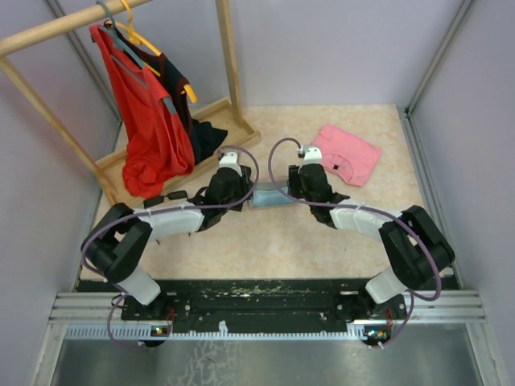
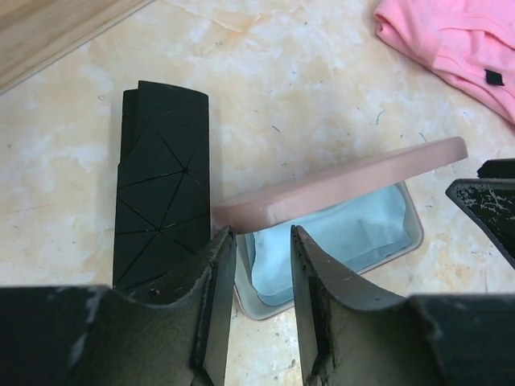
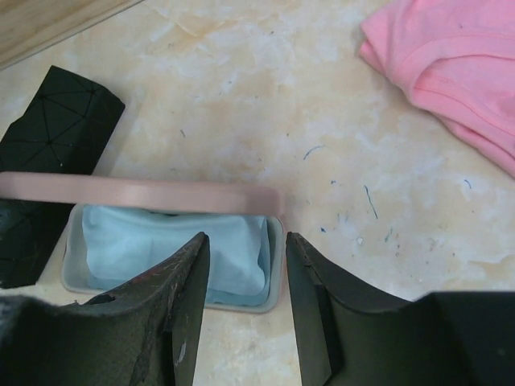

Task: Organize the sunglasses
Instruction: Place the glasses cleaning cloth in the sunglasses case, then pick up the sunglasses from the center of the board.

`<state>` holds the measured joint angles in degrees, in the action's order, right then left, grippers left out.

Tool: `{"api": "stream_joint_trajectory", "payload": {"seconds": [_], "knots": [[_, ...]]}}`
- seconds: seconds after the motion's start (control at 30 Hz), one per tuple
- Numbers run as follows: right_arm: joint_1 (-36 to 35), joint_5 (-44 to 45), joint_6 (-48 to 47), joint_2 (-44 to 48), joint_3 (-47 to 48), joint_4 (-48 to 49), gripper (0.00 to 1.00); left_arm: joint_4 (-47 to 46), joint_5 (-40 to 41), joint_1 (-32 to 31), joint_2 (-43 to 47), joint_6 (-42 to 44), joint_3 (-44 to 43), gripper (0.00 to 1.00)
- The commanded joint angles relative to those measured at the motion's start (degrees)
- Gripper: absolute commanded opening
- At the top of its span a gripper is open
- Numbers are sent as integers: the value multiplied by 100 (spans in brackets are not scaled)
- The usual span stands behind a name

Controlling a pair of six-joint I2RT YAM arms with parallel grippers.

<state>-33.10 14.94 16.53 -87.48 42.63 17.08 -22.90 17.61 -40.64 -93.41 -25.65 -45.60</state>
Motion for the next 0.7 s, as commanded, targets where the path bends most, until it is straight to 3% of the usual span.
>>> {"api": "stream_joint_trajectory", "payload": {"seconds": [0.0,0.17,0.43,0.67], "knots": [[49,-50,17,534,-229,9,43,197,-46,39,317,-35,102,37],[49,-475,107,929,-465,-98,39,426,-79,39,682,-134,295,29],[50,-1021,221,1697,-828,-459,39,1745,1131,156,1916,-340,645,34],[49,-1390,411,2107,-1044,-755,39,3180,1896,723,2571,-1031,936,43]]}}
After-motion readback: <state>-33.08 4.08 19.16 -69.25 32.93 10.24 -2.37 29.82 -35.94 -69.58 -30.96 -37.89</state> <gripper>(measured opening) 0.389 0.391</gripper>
